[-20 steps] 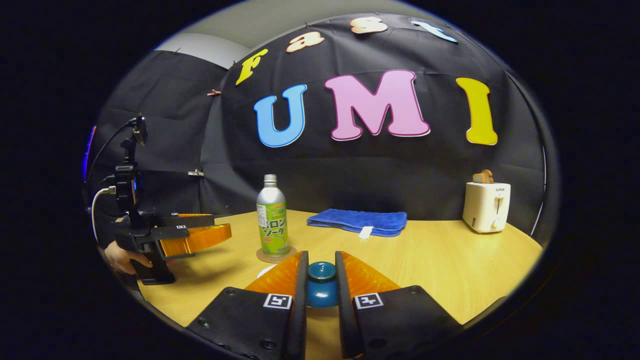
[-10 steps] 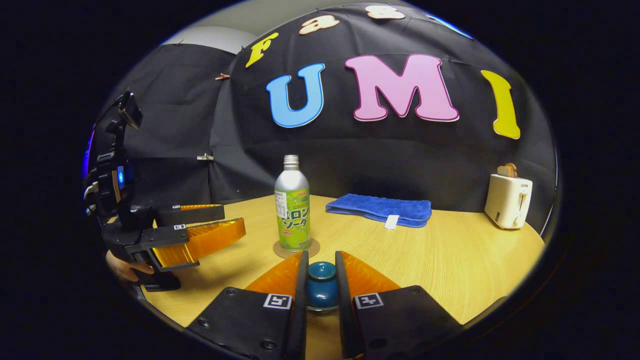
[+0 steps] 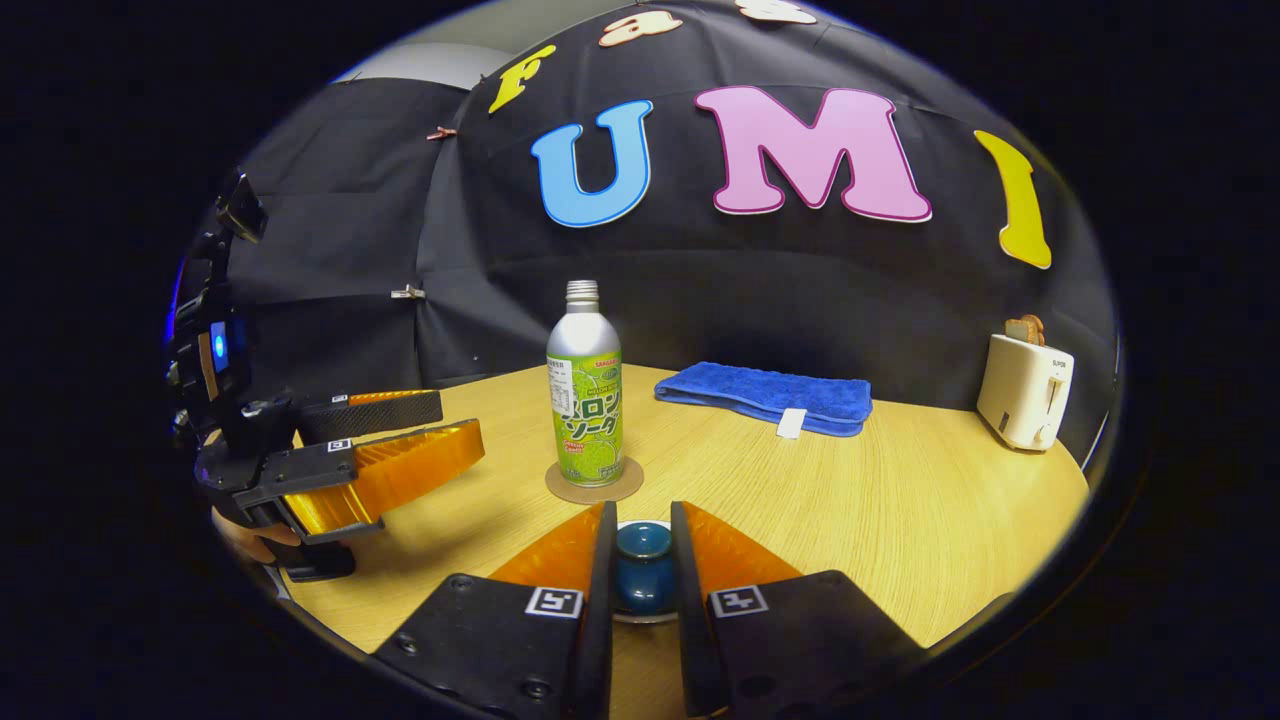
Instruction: Open the teacup lid with one hand, grasp the water bottle and pour water into the teacup with the other hand; after pouring, place the water bottle on the coaster and then close the teacup lid.
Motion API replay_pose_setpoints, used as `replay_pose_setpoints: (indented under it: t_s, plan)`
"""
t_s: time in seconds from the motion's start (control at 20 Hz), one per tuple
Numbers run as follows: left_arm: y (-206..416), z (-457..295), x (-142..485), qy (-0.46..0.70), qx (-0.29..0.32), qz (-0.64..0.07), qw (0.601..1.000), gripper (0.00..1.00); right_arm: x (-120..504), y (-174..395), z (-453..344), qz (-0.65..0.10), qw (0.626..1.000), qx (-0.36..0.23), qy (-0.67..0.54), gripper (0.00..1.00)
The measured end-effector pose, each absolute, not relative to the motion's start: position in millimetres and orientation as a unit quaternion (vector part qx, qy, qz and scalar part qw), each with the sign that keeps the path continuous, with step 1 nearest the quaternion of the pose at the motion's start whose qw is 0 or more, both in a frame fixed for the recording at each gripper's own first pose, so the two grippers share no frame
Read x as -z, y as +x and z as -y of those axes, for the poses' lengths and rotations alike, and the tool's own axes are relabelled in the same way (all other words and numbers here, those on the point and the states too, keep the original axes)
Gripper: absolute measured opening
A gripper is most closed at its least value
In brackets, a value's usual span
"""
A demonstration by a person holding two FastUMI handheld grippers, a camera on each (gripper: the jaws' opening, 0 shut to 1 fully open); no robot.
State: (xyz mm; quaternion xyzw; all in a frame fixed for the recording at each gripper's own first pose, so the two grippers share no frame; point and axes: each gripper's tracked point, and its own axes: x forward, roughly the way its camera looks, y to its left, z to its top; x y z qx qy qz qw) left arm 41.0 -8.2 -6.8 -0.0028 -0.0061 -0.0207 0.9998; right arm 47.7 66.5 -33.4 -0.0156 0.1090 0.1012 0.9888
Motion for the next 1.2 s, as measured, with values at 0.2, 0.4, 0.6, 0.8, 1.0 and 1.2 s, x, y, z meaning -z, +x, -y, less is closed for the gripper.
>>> replay_pose_setpoints:
  t_s: [0.2, 0.4, 0.6, 0.8, 1.0, 1.2]
  plan:
    - [41.4, 8.6, 6.6, -0.003, 0.021, 0.006, 1.000, 0.97, 31.6, 45.0, -65.5, -0.104, 0.989, -0.102, -0.006, 0.34]
    - [41.6, 8.6, 7.0, -0.003, 0.020, 0.006, 1.000, 0.97, 16.0, 28.7, -62.8, -0.059, 0.993, -0.098, -0.002, 0.69]
    - [41.5, 8.4, 6.9, -0.003, 0.021, 0.006, 1.000, 0.97, 2.9, 3.7, -56.5, -0.013, 0.996, -0.093, 0.003, 0.87]
    - [39.8, 10.7, 7.2, -0.003, 0.022, 0.006, 1.000, 0.97, 0.0, -13.1, -39.4, -0.003, 0.998, -0.070, 0.001, 0.97]
    - [39.6, 12.3, 7.0, -0.003, 0.025, 0.006, 1.000, 0.97, 0.0, -18.3, -29.8, -0.003, 0.998, -0.063, 0.002, 0.98]
    - [40.2, 12.0, 6.4, -0.003, 0.025, 0.006, 1.000, 0.97, -0.3, -18.2, -30.2, -0.003, 0.998, -0.064, 0.001, 0.98]
